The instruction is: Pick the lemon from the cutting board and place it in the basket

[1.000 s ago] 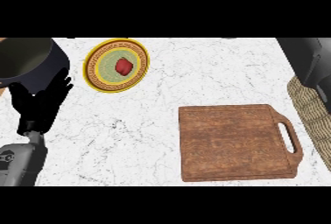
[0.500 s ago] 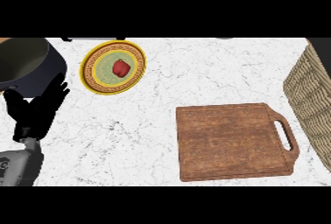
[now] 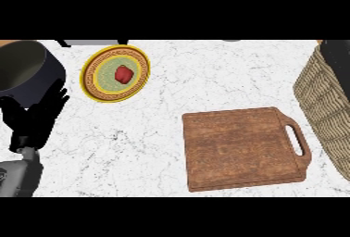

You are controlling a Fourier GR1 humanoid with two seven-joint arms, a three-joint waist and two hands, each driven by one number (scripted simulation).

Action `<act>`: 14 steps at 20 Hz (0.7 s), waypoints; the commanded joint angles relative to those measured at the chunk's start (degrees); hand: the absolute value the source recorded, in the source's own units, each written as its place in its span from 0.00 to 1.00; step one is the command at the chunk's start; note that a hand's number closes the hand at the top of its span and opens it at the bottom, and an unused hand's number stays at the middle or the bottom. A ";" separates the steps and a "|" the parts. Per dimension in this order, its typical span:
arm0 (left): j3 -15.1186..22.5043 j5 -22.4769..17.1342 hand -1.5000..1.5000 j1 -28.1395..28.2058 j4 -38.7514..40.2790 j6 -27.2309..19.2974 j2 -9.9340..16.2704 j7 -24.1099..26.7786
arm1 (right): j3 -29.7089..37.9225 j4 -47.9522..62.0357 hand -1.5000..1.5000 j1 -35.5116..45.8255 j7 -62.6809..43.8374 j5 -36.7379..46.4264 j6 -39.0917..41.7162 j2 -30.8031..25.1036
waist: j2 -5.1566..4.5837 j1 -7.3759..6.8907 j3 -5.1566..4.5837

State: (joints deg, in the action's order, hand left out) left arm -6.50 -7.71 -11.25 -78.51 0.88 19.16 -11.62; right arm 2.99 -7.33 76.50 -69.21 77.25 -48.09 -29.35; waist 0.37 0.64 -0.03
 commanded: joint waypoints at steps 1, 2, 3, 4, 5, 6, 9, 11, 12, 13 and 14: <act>0.65 1.42 0.50 -0.55 2.29 -1.67 -2.32 1.95 | 1.17 -3.86 1.00 -4.07 -5.61 -1.29 -3.93 -0.07 | 0.08 0.76 -0.01; 0.24 0.80 0.50 1.10 0.46 0.02 -0.55 0.73 | 0.98 -4.44 1.00 -5.52 -6.48 -1.09 -3.58 0.94 | 0.28 0.60 -0.01; 0.09 0.90 0.50 0.88 0.48 0.21 -0.44 1.47 | 2.01 -4.98 1.00 -6.49 -4.84 -1.99 -4.39 -1.08 | 0.00 0.12 0.01; -0.38 0.86 0.50 -0.52 1.12 -0.69 -0.64 0.45 | 2.02 -5.39 1.00 -8.73 -4.88 -1.81 -6.32 -0.80 | -0.09 0.15 0.02; -0.39 -0.27 0.50 1.44 -0.78 1.38 0.11 0.27 | 2.11 -6.60 1.00 -7.93 -4.99 -1.86 -4.15 -1.49 | 0.18 0.19 -0.01; -0.38 -0.25 0.50 0.79 -0.40 0.69 -0.35 0.72 | 1.17 -2.89 1.00 -10.51 -12.47 1.99 -9.95 -6.28 | -0.26 0.36 -0.05; -0.82 -0.15 0.50 0.39 -0.18 0.38 -0.08 0.03 | 3.49 -5.29 0.00 -11.69 -12.49 0.10 -10.42 -3.25 | 0.17 0.55 -0.05; 1.07 1.71 0.50 -0.03 -2.74 -1.36 -1.03 -2.04 | 3.79 -5.88 0.00 -11.69 -11.87 0.39 -7.73 -4.03 | 0.14 0.19 -0.03; -0.12 0.92 0.50 -1.16 -1.45 -0.43 0.01 -2.16 | 5.06 -6.91 0.00 -14.71 -7.87 -1.30 -9.15 -5.12 | -0.06 0.24 0.01; -1.22 -0.22 0.50 -0.89 -0.19 0.84 0.66 -1.66 | 3.56 -8.50 0.00 -13.08 -10.46 0.32 -6.14 -1.92 | 0.33 0.75 -0.09; -0.10 1.05 0.50 -1.12 -0.86 -1.21 -1.20 -1.67 | 4.95 -10.25 0.00 -16.15 -6.76 -1.33 -10.41 -3.05 | 0.07 0.45 -0.01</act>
State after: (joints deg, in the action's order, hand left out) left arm -6.68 -7.09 -11.62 -79.53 0.57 18.81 -12.91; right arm 7.06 -13.87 63.40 -69.22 76.52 -54.16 -33.09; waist 0.47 1.04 -0.05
